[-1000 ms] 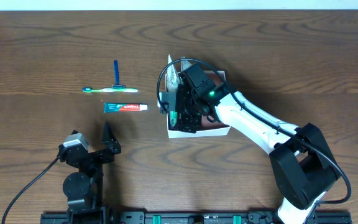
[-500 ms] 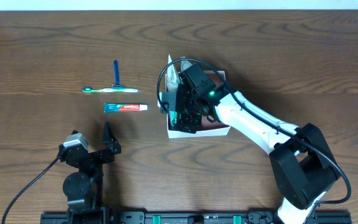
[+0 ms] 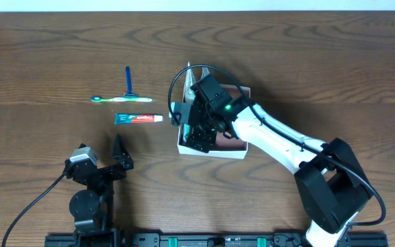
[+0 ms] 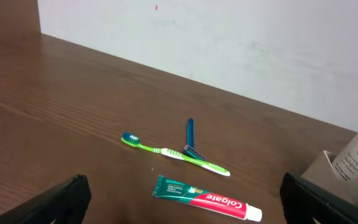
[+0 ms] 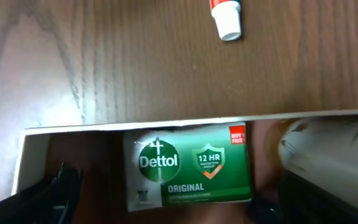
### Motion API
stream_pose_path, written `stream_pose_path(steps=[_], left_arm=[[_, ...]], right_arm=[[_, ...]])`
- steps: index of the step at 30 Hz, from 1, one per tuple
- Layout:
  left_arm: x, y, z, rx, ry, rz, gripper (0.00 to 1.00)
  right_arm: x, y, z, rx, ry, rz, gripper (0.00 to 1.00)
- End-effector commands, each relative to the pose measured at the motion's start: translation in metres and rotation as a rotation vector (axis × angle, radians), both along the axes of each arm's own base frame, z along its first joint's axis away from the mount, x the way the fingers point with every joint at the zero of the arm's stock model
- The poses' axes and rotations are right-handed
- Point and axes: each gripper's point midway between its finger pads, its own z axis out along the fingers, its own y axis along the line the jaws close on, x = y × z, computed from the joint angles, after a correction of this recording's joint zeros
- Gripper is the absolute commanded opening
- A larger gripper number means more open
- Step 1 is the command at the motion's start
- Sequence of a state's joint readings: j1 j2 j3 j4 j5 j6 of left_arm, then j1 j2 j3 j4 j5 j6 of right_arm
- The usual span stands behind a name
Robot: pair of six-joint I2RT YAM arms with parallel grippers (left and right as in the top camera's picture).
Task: Pack container
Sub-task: 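Lower the Dettol bar into the box's front-left area with right gripper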
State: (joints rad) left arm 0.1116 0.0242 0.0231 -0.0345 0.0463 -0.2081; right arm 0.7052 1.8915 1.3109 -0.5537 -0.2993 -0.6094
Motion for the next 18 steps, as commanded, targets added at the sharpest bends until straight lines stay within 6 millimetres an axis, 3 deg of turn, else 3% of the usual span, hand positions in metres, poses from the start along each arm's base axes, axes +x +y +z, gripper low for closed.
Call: stream_pose_path(steps=[1,7,10,18], left_arm=[[-0.0010,0.0020,-0.0172,0.007,0.053,0.008,0.98],[-0.0010,0.0020,-0.0172,0.007,0.053,0.008,0.98],[-0.0010,0.0020,-0.0172,0.007,0.053,0.008,0.98],[-0.0010,0.0020,-0.0172,0.007,0.053,0.008,0.98]], right_arm=[[-0.0151,0.0086,-0.0093,-0.003,0.067,-0.012,0.99],[-0.0091,0.0050,-0.0086,-0.025,0.040,-0.034,0.98],[-0.0078,0.0040,-0.0081,-0.026,0.037,-0.038,0.92],[-0.0078,0.0040,-0.0081,-0.026,0.038,-0.042,0.53]])
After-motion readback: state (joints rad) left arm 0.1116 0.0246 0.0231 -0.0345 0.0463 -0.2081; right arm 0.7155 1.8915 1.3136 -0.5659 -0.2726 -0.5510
